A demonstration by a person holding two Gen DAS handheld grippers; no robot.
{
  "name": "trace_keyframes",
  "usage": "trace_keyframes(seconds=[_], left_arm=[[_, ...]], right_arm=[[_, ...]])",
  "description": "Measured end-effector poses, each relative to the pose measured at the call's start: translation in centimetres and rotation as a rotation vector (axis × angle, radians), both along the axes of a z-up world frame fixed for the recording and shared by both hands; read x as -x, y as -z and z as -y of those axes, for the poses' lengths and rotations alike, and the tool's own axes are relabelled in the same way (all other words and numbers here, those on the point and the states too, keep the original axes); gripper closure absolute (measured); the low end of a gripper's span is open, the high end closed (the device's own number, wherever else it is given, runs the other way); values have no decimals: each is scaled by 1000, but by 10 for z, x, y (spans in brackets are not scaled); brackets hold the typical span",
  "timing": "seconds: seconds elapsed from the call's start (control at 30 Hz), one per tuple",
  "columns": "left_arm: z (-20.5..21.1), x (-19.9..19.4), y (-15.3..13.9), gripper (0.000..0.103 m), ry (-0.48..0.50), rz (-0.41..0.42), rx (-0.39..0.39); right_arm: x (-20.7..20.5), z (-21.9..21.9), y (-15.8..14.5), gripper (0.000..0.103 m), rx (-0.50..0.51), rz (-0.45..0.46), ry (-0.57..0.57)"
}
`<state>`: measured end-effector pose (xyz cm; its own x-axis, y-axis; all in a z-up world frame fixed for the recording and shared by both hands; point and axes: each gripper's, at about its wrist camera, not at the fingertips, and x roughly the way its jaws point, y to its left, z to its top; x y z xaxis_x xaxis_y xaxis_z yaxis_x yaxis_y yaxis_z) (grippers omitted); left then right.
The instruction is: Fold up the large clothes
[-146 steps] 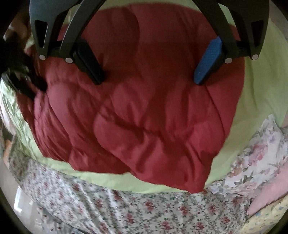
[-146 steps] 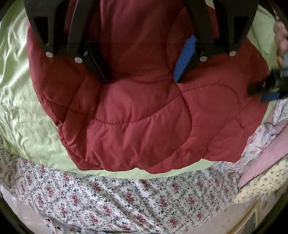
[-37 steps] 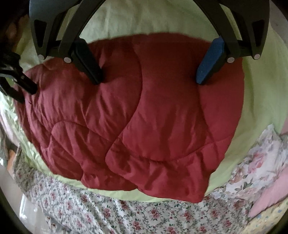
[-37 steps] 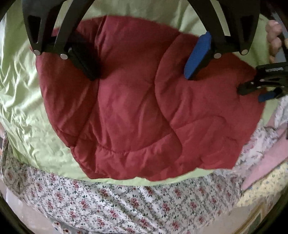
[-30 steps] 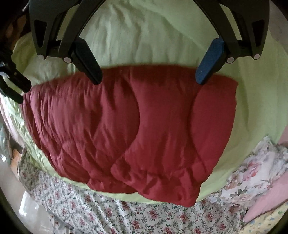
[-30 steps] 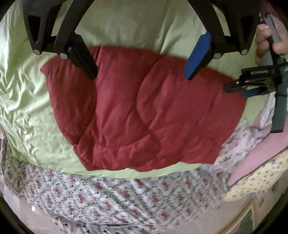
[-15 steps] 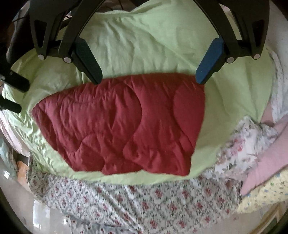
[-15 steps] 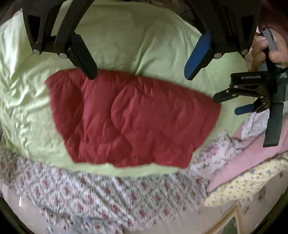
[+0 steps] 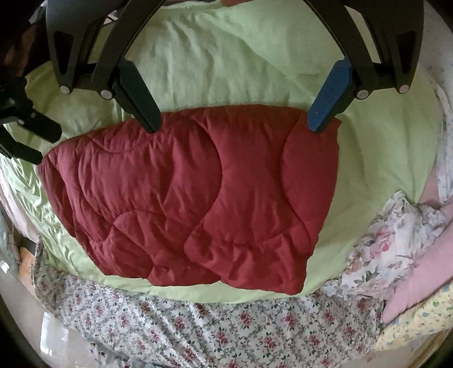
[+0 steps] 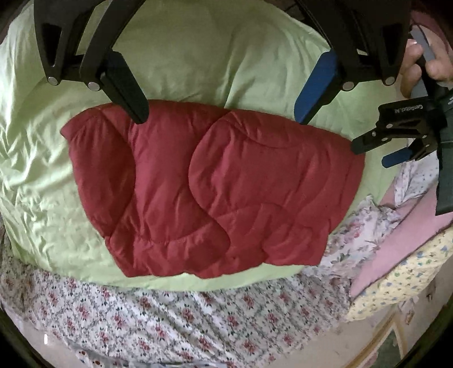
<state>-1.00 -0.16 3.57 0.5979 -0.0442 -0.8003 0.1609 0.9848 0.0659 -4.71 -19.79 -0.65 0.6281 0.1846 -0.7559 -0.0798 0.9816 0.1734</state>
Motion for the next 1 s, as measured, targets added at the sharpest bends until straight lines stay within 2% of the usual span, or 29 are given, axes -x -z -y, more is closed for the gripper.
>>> trace_keyframes(seconds=[0.37,1.0], left_arm=[[7,-14,8,0,2,-12,-22],[12,-26,-2,0,4,17,-29]], right_arm=[[-20,-2,-3,0,24,-8,-9],[-35,-3,-8,0,37,-12,-21]])
